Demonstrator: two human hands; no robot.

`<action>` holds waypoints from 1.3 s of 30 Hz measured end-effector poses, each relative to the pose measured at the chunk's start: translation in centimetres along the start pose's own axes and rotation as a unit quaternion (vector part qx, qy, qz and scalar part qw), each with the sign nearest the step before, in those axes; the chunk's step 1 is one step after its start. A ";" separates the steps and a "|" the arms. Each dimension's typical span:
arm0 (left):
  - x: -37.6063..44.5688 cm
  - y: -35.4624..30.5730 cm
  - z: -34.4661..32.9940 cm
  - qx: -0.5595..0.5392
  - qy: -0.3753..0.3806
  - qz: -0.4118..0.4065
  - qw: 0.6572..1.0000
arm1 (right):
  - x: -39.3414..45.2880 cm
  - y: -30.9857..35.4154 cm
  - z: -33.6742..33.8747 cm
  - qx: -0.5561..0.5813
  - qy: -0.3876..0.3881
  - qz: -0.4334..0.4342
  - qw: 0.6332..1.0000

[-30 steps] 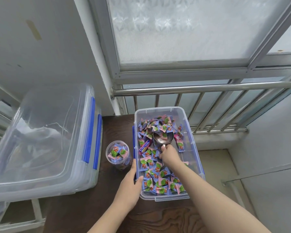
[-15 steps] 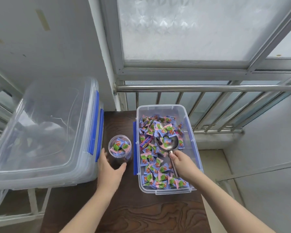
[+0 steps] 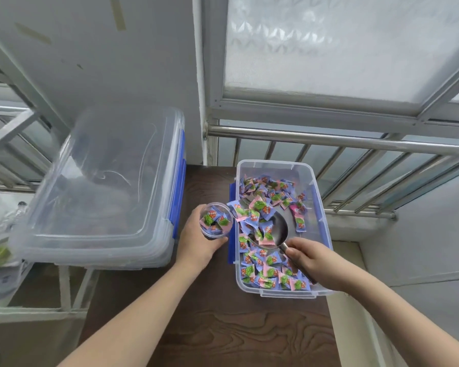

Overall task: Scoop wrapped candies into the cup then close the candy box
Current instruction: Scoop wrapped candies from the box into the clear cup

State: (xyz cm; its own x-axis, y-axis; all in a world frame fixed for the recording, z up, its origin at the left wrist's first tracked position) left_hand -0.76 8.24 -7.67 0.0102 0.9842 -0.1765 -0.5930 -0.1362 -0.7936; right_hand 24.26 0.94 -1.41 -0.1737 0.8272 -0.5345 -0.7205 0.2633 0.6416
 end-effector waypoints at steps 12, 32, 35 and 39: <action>-0.4 0.4 -0.8 0.057 -0.007 -0.049 0.997 | 1.2 10.7 3.1 -0.284 0.085 -0.007 0.955; -0.3 0.7 -0.5 0.035 -0.022 -0.035 0.999 | 3.0 19.8 4.6 -0.464 0.058 -0.021 0.883; -0.1 0.6 -0.5 0.029 -0.022 -0.036 0.999 | 3.3 19.8 3.9 -0.456 0.052 -0.017 0.888; 0.0 0.8 -0.2 0.010 -0.021 -0.030 0.999 | 2.2 19.3 5.5 -0.432 0.038 -0.020 0.901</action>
State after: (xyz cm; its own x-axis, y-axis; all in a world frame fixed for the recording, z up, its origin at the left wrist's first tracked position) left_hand -1.09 8.12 -8.43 0.0131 0.9944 -0.1047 -0.6079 -0.0752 -0.7905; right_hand 13.67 10.56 12.80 -0.1570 0.7808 -0.6047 -0.9753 -0.2190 -0.0295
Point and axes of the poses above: each hand's wrist, its own x-axis towards the middle knuckle, its own z-axis out of the back of the hand, y = z × x, the point moved 7 cm from there along x, towards the middle knuckle, and after that the axes turned 6 degrees about x, right-handed, at the moved point
